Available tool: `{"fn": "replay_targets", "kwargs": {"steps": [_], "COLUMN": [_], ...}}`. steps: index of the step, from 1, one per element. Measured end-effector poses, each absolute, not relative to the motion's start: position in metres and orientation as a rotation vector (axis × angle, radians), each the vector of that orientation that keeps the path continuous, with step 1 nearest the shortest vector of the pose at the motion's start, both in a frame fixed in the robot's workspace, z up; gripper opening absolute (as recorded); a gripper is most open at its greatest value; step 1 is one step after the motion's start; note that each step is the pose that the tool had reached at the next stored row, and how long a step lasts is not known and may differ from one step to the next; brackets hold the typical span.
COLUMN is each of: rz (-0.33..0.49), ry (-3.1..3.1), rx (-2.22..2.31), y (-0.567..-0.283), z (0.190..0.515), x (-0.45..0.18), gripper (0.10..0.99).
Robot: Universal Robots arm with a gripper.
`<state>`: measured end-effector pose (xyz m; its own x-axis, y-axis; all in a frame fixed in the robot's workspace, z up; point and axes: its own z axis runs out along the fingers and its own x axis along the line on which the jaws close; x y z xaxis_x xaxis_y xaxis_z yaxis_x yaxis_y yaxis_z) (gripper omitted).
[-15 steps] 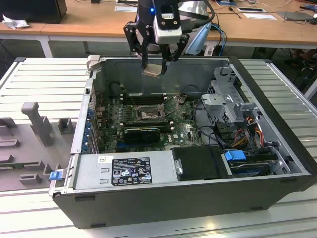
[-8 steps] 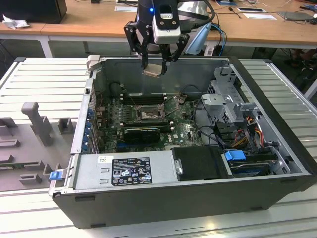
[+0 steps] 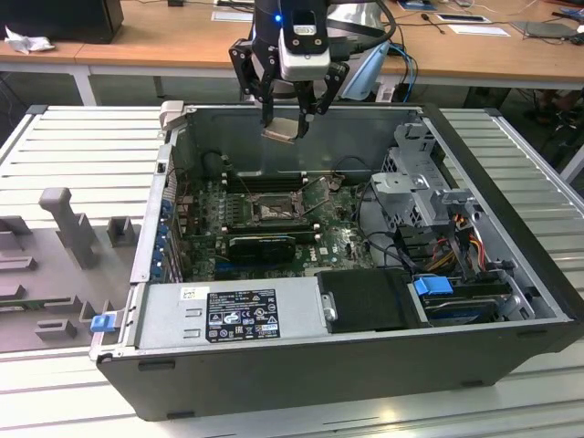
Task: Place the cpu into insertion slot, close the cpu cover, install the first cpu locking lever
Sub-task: 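Place the cpu into insertion slot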
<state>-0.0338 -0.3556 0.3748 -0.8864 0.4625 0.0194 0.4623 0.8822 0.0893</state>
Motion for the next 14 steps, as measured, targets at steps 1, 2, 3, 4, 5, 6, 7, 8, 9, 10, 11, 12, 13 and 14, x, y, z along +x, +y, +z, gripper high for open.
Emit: {"fn": "replay_targets", "kwargs": {"steps": [1,2,3,4,5,6,7,8,9,10,11,12,13,14], "rz": [0.144,0.143,0.143,0.143,0.143,0.143,0.143,0.143,0.143,0.143,0.143,0.143,0.143,0.143], "ry": [3.043,3.041,3.039,3.038,3.036,3.034,3.032,3.029,3.028,3.027,3.025,3.024,3.022,3.020], "rx": [0.756,0.765,0.771,0.776,0.782,0.787,0.796,0.803,0.807,0.813,0.819,0.823,0.829,0.833], "y": [-0.3556,-0.3556,-0.3556,-0.3556,-0.3556,-0.3556,-0.3556,-0.3556,-0.3556,-0.3556,-0.3556,-0.3556,-0.3556,-0.3556], "z": [0.3748,0.3749,0.3749,0.3748,0.3748,0.3748,0.3748,0.3748,0.3748,0.3748,0.3748,0.3749,0.3748,0.3748], "x": [-0.0339,-0.0338,-0.0338,-0.0338,-0.0338,-0.0338,-0.0338,-0.0338,-0.0339,-0.0338,-0.0338,-0.0338,-0.0338,-0.0338], "gripper": [0.525,0.525,0.525,0.525,0.525,0.525,0.525,0.525,0.525,0.525,0.525,0.525,0.525,0.525]}}
